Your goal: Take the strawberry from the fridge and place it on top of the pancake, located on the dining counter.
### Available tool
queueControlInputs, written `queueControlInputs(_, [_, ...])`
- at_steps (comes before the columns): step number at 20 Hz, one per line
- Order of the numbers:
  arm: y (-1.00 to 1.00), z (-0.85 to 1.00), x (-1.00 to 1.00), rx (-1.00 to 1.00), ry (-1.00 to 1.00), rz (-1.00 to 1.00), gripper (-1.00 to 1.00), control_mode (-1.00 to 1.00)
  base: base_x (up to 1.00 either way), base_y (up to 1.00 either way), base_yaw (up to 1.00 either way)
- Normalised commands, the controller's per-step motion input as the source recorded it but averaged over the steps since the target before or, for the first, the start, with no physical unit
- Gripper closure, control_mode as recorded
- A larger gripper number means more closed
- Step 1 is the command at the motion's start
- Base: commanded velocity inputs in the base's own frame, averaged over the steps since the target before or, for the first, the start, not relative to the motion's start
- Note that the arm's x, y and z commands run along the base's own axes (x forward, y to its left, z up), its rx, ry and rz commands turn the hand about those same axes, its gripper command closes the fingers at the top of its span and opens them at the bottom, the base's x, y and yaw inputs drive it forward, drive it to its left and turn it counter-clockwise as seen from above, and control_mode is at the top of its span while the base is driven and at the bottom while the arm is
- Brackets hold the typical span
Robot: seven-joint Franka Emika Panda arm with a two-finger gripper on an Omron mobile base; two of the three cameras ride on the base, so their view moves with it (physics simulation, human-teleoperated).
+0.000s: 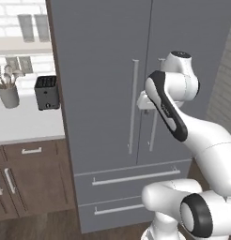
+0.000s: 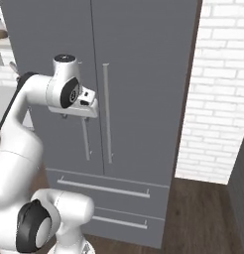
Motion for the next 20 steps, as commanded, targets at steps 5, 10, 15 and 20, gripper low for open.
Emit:
queueControlInputs(5, [0.0,0.0,0.0,0.0,0.0,0.0,-1.0,1.0,-0.05,-0.36,0.0])
queueControlInputs(10, [0.0,0.0,0.0,0.0,0.0,0.0,-1.0,1.0,0.0,0.0,0.0])
queueControlInputs(15, [-0.02,-0.26,0.19,-0.01,-0.02,0.0,-1.0,-1.0,0.0,0.0,0.0])
queueControlInputs(20, [-0.36,-0.1,0.35,0.0,-0.16,-0.03,-1.0,-1.0,0.0,0.0,0.0])
